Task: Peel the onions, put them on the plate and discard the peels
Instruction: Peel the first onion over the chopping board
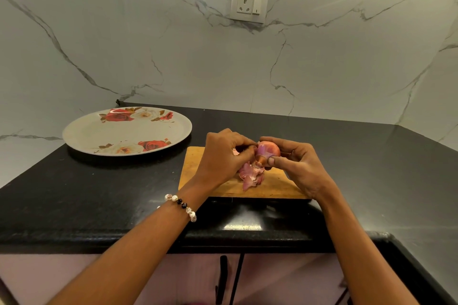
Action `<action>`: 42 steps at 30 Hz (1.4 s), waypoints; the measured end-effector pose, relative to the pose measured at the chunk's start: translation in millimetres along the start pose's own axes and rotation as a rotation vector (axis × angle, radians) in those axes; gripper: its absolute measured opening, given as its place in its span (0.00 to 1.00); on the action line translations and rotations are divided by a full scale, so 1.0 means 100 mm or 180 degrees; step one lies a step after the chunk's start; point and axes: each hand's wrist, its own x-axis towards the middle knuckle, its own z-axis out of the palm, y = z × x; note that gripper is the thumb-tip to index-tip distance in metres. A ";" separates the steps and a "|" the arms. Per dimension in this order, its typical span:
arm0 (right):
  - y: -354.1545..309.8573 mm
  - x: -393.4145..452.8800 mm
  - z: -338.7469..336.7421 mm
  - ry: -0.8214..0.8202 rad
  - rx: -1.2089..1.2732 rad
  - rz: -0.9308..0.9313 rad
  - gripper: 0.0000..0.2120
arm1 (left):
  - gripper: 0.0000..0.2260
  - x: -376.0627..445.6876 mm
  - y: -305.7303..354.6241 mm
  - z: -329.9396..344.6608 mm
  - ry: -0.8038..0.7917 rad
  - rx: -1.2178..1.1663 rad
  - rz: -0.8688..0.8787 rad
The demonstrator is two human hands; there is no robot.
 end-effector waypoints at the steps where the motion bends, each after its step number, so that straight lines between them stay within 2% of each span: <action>1: 0.00 0.00 0.00 -0.0021 -0.0031 0.0007 0.26 | 0.07 0.00 0.00 0.01 -0.0006 0.0059 0.0030; 5: -0.01 -0.01 0.00 -0.0060 -0.0138 0.0001 0.22 | 0.11 -0.02 -0.04 0.03 0.0053 0.0606 0.0258; 14: -0.03 -0.03 0.00 -0.0228 -0.0321 -0.0015 0.19 | 0.05 -0.03 -0.04 0.05 -0.0066 0.0835 0.0326; 18: -0.01 -0.01 -0.01 -0.0182 -0.0186 -0.0036 0.20 | 0.04 -0.01 -0.04 0.06 -0.0141 0.0682 0.0155; 21: 0.00 0.00 -0.01 -0.0065 0.0280 -0.0132 0.23 | 0.03 -0.01 -0.05 0.06 -0.0243 0.0710 -0.0016; 24: 0.01 0.02 -0.02 0.0032 0.0823 -0.0170 0.26 | 0.05 -0.01 -0.05 0.06 -0.0118 0.0586 -0.0108; 26: 0.01 0.03 -0.03 0.0065 0.1014 -0.0124 0.25 | 0.08 -0.01 -0.05 0.07 -0.0077 0.0465 -0.0119; 29: 0.00 0.04 -0.01 0.0177 0.1074 0.0073 0.20 | 0.12 -0.01 -0.06 0.06 -0.0069 0.0444 -0.0056; 33: -0.01 0.04 0.01 0.0168 0.1113 0.0175 0.19 | 0.03 0.00 -0.03 0.04 0.0061 0.0296 0.0156; 35: -0.01 0.04 0.01 0.0151 0.1079 0.0186 0.18 | 0.07 0.01 -0.02 0.03 0.0092 0.0170 0.0282; 42: -0.04 0.03 0.02 0.0063 0.1019 0.0320 0.17 | 0.08 0.02 0.02 0.02 -0.0050 -0.0229 0.0325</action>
